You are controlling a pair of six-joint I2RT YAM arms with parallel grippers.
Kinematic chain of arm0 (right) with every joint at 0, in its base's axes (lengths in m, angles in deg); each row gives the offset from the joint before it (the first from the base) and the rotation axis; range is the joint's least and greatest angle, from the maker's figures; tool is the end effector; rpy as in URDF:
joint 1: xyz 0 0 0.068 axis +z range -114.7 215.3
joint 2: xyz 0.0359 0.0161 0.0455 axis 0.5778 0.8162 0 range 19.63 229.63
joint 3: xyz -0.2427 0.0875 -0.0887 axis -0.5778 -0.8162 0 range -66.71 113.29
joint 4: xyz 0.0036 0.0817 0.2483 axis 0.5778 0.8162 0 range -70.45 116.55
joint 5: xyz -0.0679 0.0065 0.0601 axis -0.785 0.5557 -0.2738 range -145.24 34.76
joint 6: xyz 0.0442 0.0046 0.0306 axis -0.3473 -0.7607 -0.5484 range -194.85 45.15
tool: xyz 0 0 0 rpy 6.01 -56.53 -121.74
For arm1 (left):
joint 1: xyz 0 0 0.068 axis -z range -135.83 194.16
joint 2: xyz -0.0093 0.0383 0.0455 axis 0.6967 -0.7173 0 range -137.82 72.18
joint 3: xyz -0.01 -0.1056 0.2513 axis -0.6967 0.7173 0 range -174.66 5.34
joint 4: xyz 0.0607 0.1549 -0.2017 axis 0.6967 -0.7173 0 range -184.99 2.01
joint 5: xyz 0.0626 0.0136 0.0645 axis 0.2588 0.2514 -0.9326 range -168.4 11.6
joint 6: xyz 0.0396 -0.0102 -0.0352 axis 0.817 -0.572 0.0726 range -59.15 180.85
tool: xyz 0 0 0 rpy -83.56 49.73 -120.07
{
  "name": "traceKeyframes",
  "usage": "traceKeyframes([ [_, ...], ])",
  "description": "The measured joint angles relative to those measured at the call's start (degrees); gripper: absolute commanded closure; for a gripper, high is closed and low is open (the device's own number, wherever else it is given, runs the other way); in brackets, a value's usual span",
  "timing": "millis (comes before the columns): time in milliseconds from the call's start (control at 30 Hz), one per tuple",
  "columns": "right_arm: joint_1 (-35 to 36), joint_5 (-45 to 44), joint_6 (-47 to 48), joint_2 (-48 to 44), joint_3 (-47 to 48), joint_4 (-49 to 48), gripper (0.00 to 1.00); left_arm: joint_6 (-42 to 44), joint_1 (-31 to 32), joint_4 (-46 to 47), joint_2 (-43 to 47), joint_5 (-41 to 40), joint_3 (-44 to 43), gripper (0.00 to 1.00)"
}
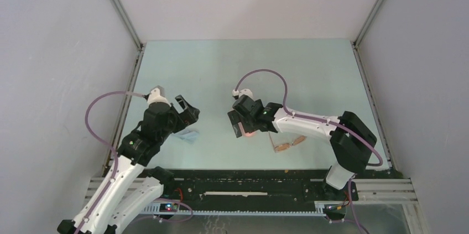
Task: Organize the sunglasses
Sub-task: Move the sunglasses case at the center of the board, then pick up the sunglasses case from the center of the board.
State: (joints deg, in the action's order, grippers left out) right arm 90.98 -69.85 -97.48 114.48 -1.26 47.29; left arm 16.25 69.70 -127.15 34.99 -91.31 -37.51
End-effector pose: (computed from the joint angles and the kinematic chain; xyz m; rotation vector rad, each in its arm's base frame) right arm 0.2014 0.2790 0.2174 -0.6287 2.4550 0.2198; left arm 0.1283 -0.0523 0.2969 -0.4899 2.1204 -0.4693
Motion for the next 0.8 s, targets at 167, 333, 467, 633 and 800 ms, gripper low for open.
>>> traceKeyframes([
  [167, -1.4, 1.4, 1.4, 2.7, 0.8, -1.1, 0.0, 0.1, -0.2, 0.4, 1.6, 1.2, 0.0, 0.0],
  [333, -2.4, 2.0, 2.1, 6.4, 2.1, -2.3, 0.0, 0.1, -0.4, 1.7, 0.9, 3.0, 0.0, 0.0],
  [467, -3.0, 2.8, 2.1, 8.7, 2.2, -2.4, 0.04, 0.1, -0.5, 2.6, -0.4, 4.2, 0.1, 0.0],
  [633, -4.0, 3.7, 1.8, 9.3, 2.2, -3.2, 0.16, 0.2, -0.6, 3.9, -1.6, 5.3, 1.0, 0.0],
  [800, -5.3, 4.5, 1.6, 9.7, 2.2, -3.8, 0.19, 0.2, -1.0, 4.3, -2.5, 5.9, 1.0, 0.0],
])
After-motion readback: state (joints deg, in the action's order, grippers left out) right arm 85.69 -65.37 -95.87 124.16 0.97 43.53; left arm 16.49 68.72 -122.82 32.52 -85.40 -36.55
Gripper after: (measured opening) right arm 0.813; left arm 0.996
